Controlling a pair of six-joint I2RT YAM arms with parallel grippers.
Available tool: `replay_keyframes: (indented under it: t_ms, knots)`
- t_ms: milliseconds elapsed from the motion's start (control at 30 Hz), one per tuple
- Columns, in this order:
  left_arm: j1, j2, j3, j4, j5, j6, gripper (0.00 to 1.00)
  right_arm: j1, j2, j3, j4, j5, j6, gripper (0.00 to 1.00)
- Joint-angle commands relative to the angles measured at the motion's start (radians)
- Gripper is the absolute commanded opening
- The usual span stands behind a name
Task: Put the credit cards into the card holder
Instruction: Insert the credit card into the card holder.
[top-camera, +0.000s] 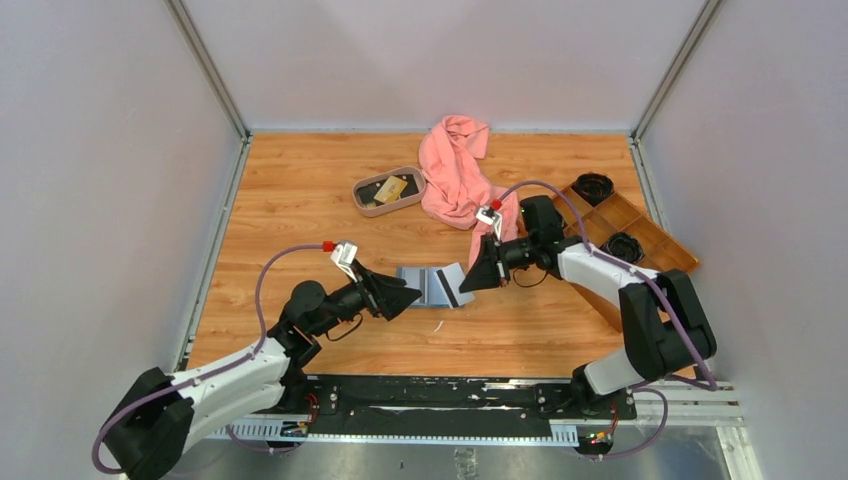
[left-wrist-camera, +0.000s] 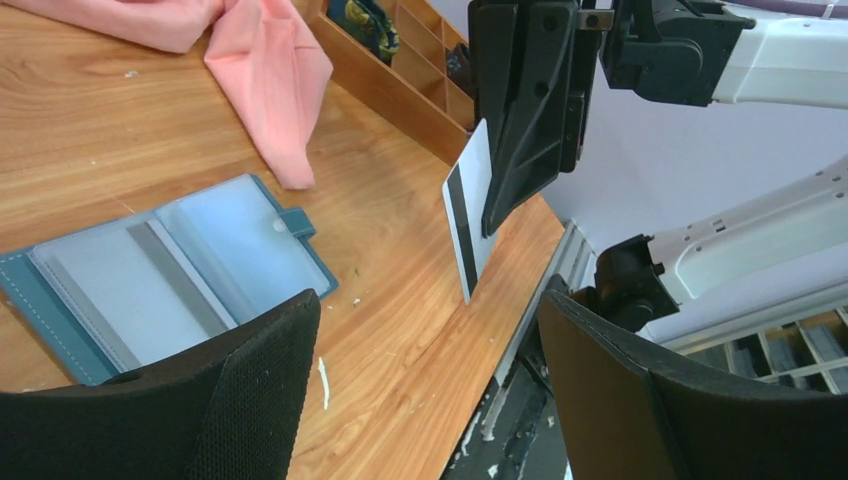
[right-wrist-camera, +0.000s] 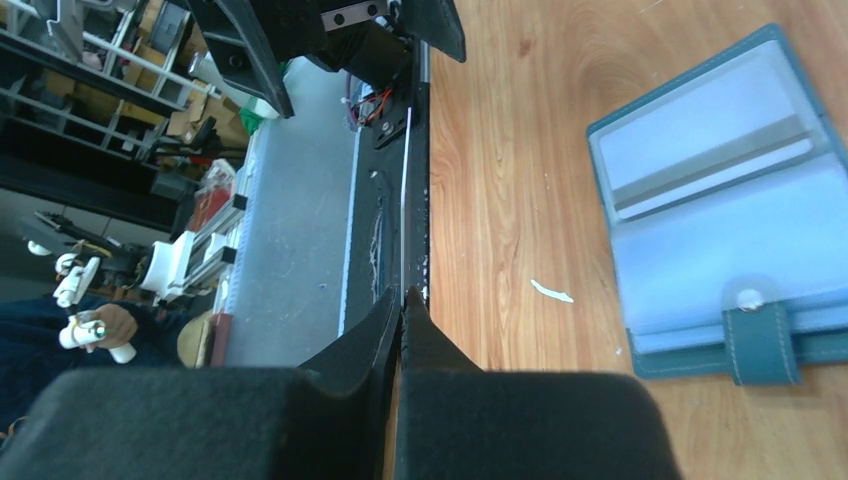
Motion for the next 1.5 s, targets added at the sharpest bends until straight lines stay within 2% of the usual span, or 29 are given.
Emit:
replay_keyframes:
  t_ms: [0, 200, 367, 467, 700, 767, 833, 933, 1033, 1133, 1167, 1233, 1333, 1400, 1467]
  knots:
    - [-0.008, 0.102, 0.006, 0.189, -0.016, -0.028, 0.81, 0.045, 0.044, 0.043, 0.01, -0.048, 0.03, 0.0]
    - [-0.017, 0.256, 0.009, 0.353, 0.032, -0.072, 0.75, 0.064, 0.069, 0.06, -0.007, -0.067, 0.015, 0.0]
    - [-0.024, 0.395, 0.022, 0.551, 0.081, -0.131, 0.61, 0.074, 0.085, 0.07, -0.023, -0.07, -0.006, 0.0]
    - [-0.038, 0.489, 0.026, 0.654, 0.104, -0.168, 0.57, 0.074, 0.088, 0.081, -0.024, -0.073, -0.005, 0.0]
    - [-0.098, 0.607, 0.014, 0.803, 0.041, -0.197, 0.54, 0.071, 0.085, 0.099, -0.023, -0.084, 0.033, 0.0]
    - [-0.12, 0.629, 0.035, 0.805, 0.019, -0.194, 0.49, 0.071, 0.085, 0.101, -0.015, -0.088, 0.061, 0.0]
    - [-0.133, 0.644, 0.054, 0.807, 0.003, -0.194, 0.43, 0.069, 0.082, 0.099, 0.007, -0.089, 0.087, 0.0]
    - [-0.137, 0.654, 0.067, 0.808, -0.009, -0.192, 0.26, 0.065, 0.073, 0.097, 0.018, -0.091, 0.099, 0.0]
    - [-0.136, 0.662, 0.071, 0.808, -0.012, -0.187, 0.17, 0.065, 0.069, 0.094, 0.028, -0.098, 0.106, 0.0]
    - [-0.137, 0.681, 0.085, 0.811, 0.011, -0.177, 0.0, 0.068, 0.063, 0.092, 0.031, -0.11, 0.102, 0.0]
    - [-0.136, 0.689, 0.09, 0.81, 0.021, -0.172, 0.0, 0.07, 0.06, 0.092, 0.03, -0.116, 0.095, 0.0]
    - [-0.135, 0.694, 0.095, 0.798, 0.048, -0.156, 0.0, 0.074, 0.047, 0.102, -0.006, -0.121, 0.056, 0.13]
    - [-0.116, 0.662, 0.1, 0.713, 0.115, -0.131, 0.0, 0.066, 0.011, 0.145, -0.181, -0.081, -0.139, 0.42]
    - [-0.095, 0.622, 0.103, 0.637, 0.181, -0.114, 0.0, 0.06, -0.014, 0.159, -0.265, -0.044, -0.221, 0.51]
    - [-0.074, 0.566, 0.113, 0.516, 0.247, -0.081, 0.0, 0.05, -0.036, 0.161, -0.29, -0.025, -0.248, 0.54]
